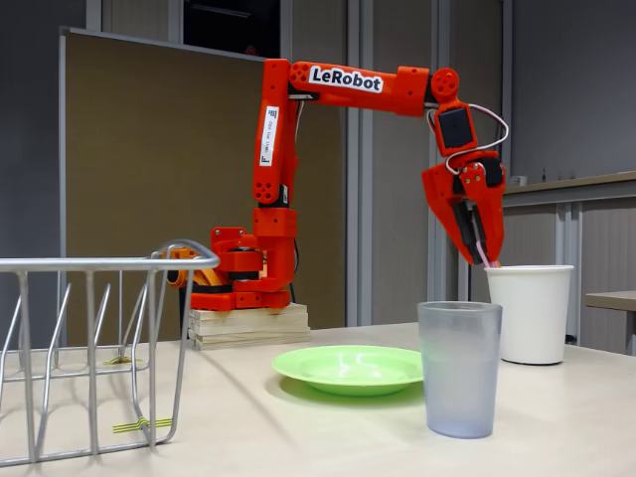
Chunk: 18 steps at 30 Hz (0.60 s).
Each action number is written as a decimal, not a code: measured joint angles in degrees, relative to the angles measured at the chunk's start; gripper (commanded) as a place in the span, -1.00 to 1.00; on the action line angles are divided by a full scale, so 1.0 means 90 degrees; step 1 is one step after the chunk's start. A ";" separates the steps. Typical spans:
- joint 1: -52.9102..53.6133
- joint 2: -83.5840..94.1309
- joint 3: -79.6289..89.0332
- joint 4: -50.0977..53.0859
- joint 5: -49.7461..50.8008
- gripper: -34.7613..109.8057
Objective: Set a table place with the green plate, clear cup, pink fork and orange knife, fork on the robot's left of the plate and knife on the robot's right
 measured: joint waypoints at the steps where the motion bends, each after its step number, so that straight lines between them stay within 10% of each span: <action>1: 0.0010 0.0000 -0.0088 0.0088 0.0000 -0.52; 18: 0.0010 -0.0117 -0.1631 0.1104 -0.0166 -0.52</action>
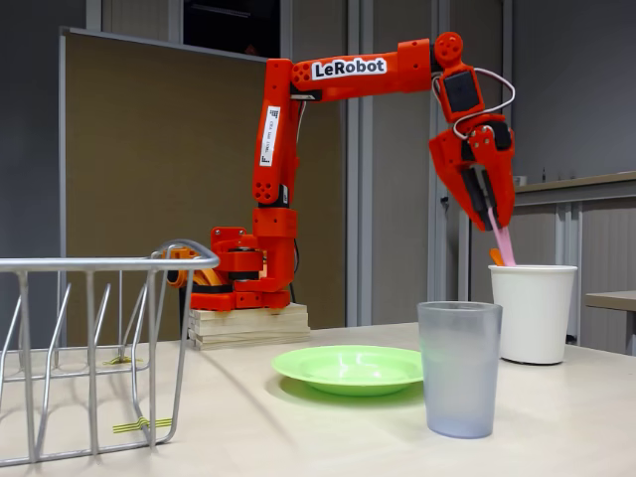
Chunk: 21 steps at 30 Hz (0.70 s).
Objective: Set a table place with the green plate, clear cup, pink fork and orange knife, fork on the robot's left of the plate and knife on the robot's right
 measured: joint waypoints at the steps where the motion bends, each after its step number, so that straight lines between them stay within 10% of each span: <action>1: 0.0049 0.0000 -0.0088 0.0000 -0.0039 -0.52; 21: 0.0488 0.0537 -0.1113 0.0449 -0.0059 -0.52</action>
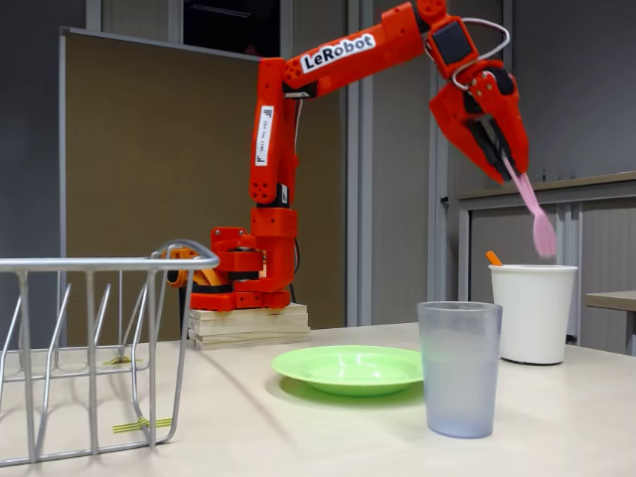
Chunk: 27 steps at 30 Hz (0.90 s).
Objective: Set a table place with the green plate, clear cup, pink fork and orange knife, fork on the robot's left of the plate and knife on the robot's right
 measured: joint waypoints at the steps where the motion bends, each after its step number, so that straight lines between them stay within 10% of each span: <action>1: 0.0029 0.0117 0.0010 0.0000 0.0049 -0.52; 15: 0.1836 0.0439 0.1562 -0.1191 -0.2627 -0.52; 27: 0.2051 0.0879 0.4873 -0.4141 -0.2012 -0.52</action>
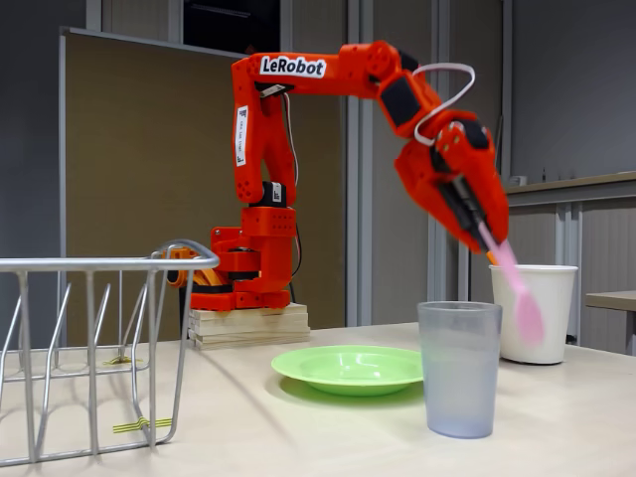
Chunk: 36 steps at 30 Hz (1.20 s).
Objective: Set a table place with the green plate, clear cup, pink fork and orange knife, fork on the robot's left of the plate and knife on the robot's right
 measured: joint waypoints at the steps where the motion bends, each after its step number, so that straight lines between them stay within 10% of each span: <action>1: -0.0029 0.0000 0.0137 -0.0146 0.0059 -0.52; 36: -0.0615 0.0371 0.2744 -0.2188 0.1133 -0.34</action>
